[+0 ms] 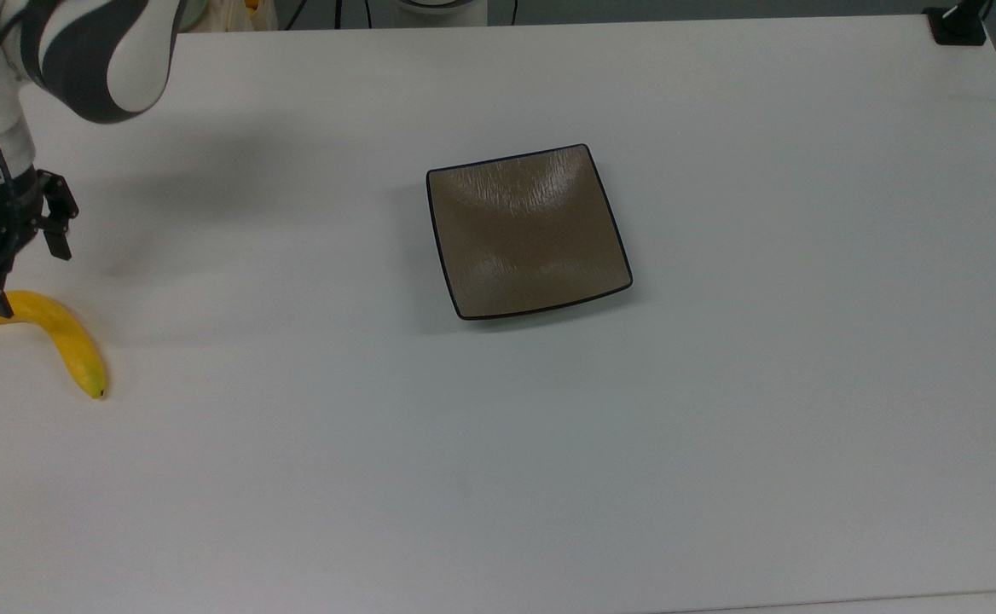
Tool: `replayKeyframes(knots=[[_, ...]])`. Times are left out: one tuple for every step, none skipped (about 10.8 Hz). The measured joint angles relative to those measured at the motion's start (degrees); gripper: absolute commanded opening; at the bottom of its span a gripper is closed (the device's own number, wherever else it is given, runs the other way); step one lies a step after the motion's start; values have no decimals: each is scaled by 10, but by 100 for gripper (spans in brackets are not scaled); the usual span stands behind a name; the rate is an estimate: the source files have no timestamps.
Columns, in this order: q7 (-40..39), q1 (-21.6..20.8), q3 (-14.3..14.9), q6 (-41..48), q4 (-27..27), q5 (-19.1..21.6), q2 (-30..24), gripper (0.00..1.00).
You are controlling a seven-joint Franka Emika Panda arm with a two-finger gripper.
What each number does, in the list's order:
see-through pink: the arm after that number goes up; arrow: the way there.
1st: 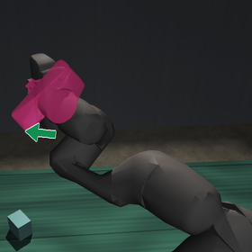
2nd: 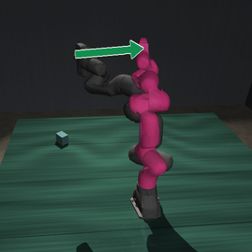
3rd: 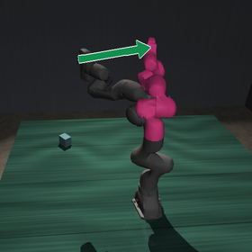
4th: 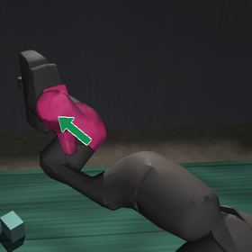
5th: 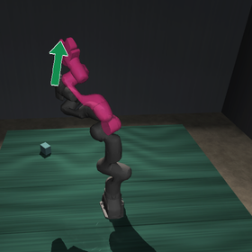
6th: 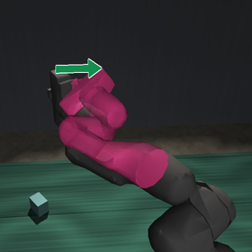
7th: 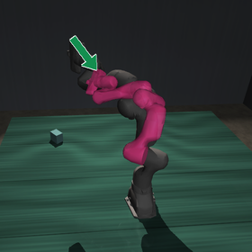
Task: Bananas placed on a ceramic plate
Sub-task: 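Close the gripper on the middle of the yellow banana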
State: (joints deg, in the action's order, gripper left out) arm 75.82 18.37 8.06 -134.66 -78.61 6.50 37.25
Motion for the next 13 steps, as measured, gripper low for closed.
replayKeyframes(knots=[[0, 0, 0, -8, 0, 0, 11, 100], [0, 0, 0, -22, 0, 0, 21, 100], [0, 0, 0, -35, 0, 0, 31, 96], [0, 1, 1, -43, 0, 0, 39, 93], [0, 1, 3, -47, 0, 0, 46, 89], [0, 1, 4, -56, 1, 0, 52, 85], [0, 1, 4, -63, 1, 0, 56, 77], [0, 1, 4, -67, 1, 0, 58, 70], [0, 1, 5, -67, 1, 0, 58, 64], [0, 1, 6, -67, 2, 0, 58, 57], [0, 1, 6, -67, 2, 0, 58, 50], [0, 1, 6, -67, 3, 0, 58, 39], [0, 1, 6, -67, 3, 0, 58, 29]])
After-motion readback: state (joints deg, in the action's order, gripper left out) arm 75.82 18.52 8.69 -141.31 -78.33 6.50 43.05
